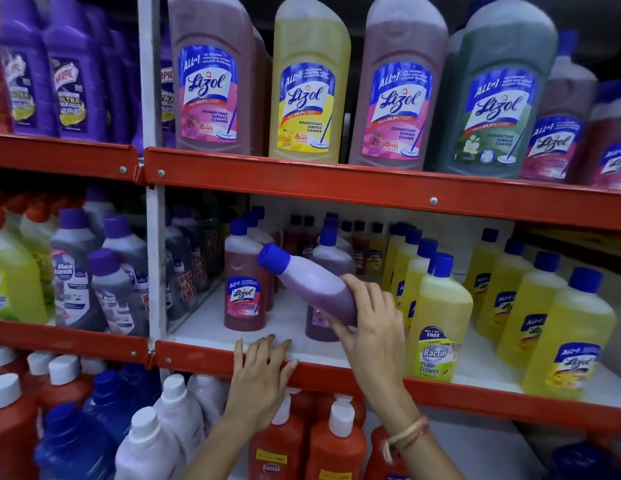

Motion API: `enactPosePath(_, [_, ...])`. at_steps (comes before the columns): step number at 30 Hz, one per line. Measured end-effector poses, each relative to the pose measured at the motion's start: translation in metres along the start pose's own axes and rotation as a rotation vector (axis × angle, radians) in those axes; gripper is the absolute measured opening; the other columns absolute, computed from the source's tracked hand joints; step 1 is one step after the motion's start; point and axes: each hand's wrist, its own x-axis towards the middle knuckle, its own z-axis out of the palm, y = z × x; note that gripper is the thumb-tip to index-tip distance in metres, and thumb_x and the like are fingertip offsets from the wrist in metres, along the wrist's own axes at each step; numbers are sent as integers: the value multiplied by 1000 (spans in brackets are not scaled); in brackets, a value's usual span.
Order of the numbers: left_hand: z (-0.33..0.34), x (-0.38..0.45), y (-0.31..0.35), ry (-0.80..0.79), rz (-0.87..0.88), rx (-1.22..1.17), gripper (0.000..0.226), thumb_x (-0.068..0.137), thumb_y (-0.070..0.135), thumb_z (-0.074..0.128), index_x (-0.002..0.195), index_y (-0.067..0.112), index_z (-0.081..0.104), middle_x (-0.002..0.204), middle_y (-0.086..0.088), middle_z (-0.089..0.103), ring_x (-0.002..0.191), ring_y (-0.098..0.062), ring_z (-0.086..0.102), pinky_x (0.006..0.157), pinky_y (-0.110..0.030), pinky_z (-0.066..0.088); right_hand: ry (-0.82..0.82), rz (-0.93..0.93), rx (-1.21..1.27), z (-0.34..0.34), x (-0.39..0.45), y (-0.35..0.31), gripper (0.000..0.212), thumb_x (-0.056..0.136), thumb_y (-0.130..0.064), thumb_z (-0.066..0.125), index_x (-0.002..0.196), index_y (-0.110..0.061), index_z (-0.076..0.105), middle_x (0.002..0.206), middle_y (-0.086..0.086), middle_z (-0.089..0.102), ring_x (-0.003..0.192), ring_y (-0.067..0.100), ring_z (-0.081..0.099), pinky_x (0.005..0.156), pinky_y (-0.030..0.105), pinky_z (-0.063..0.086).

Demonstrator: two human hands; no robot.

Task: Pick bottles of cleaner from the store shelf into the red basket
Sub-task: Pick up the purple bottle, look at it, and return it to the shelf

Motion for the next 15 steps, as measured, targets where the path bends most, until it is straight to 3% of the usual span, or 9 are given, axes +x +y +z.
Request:
enactPosePath(4, [-1,0,-1,-31,2,56,65,96,52,3,120,24,57,115,-9,64,112,-25,57,105,-49,14,7,7,1,-20,-7,-3,61,71,-28,78,124,-26,48,108,1,62,95,25,58,77,40,50])
enactPosePath(5, [-1,0,-1,-38,3,71,66,96,52,2,119,24,57,114,-10,64,111,-26,57,105,-50,14,-2,35,131,-26,-7,-4,58,73,-28,78,122,-27,48,109,-2,62,97,23,58,79,40,50])
enactPosePath(9, [-3,-1,-2,-28,26,101,68,95,54,2,116,25,59,110,-10,66,108,-27,60,103,-49,15,-163,366,1061,-53,-6,-4,59,63,-20,87,111,-30,55,102,-3,70,97,18,67,71,29,59])
enactPosePath(11, [-4,-2,-2,-13,42,109,67,96,53,3,114,23,61,108,-12,67,104,-29,62,101,-49,18,-204,487,1304,-59,-9,-2,61,53,-21,88,108,-23,60,96,1,76,94,22,71,71,26,59])
enactPosePath(15, [-8,-2,-1,34,65,104,65,97,48,0,110,17,55,100,-17,70,93,-34,67,95,-49,20,-276,597,1699,-63,-22,-1,73,48,-27,95,110,-9,59,95,11,73,91,27,69,79,39,60])
